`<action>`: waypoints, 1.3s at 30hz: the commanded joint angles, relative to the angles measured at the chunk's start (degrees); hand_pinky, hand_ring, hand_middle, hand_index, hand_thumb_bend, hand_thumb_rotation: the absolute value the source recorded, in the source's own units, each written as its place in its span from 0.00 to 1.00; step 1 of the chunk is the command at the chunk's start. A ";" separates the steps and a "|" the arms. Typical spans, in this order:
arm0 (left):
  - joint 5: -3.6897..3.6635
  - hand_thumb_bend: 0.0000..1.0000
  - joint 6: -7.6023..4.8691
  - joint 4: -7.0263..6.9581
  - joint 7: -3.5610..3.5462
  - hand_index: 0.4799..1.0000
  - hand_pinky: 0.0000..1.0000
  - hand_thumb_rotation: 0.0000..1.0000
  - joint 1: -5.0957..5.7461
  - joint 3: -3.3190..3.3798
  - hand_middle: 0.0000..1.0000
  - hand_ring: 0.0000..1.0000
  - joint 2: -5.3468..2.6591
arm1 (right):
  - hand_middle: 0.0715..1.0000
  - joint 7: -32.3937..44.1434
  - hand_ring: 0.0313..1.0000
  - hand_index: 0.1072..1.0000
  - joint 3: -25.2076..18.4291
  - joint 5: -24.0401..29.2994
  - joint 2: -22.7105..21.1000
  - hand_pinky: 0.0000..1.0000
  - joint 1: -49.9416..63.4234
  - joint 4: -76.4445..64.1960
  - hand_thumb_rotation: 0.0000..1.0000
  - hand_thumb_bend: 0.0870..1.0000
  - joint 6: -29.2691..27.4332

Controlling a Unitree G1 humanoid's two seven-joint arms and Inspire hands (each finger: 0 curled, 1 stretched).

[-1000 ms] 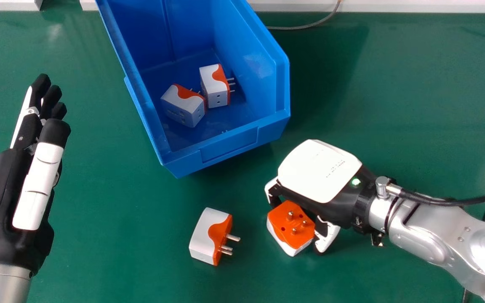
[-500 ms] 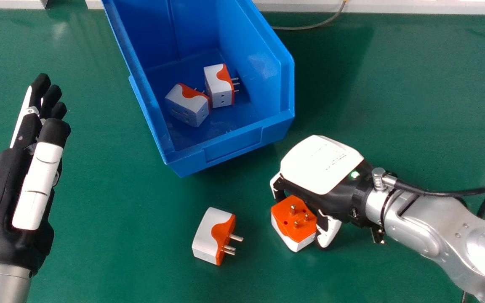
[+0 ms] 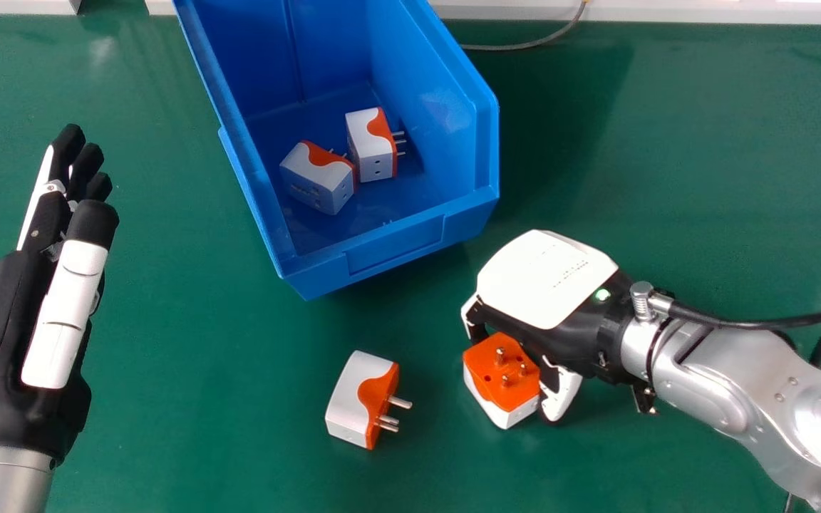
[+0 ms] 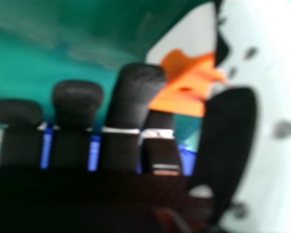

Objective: Pick all objects and put in blue box

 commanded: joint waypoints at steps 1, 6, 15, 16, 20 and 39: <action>-0.19 0.81 -0.47 -1.21 0.05 0.99 1.00 0.96 -0.22 0.08 1.00 1.00 0.02 | 0.14 0.70 0.09 0.41 -0.89 0.61 -1.31 0.06 0.87 -2.39 0.12 0.44 -0.50; 0.00 0.80 -0.44 -1.32 0.13 0.99 1.00 0.96 -0.15 -0.05 1.00 1.00 -0.03 | 0.14 2.08 0.09 0.41 -2.40 2.58 -2.09 0.06 2.23 -5.83 0.12 0.44 -0.49; 0.29 0.80 -0.22 -1.24 0.51 0.99 1.00 0.97 -0.30 -0.28 1.00 1.00 -0.22 | 0.12 3.69 0.08 0.41 -6.03 4.73 -3.59 0.06 5.26 -13.67 0.12 0.44 -0.82; 0.27 0.80 -0.28 -1.18 0.53 0.99 1.00 0.97 -0.37 -0.33 1.00 1.00 -0.25 | 0.12 3.60 0.08 0.41 -6.56 4.71 -3.77 0.06 5.65 -14.72 0.12 0.44 -0.92; 0.37 0.79 0.06 -1.19 0.65 0.98 1.00 0.97 -0.45 -0.65 1.00 1.00 -0.13 | 0.12 2.77 0.08 0.41 -9.51 5.64 -3.99 0.05 7.54 -19.44 0.12 0.44 -1.32; 1.42 0.75 -0.87 -0.32 -0.20 0.98 1.00 0.99 -1.27 -1.06 1.00 1.00 0.35 | 0.13 10.58 0.10 0.41 -15.00 11.27 2.48 0.07 -1.65 -32.72 0.13 0.44 5.45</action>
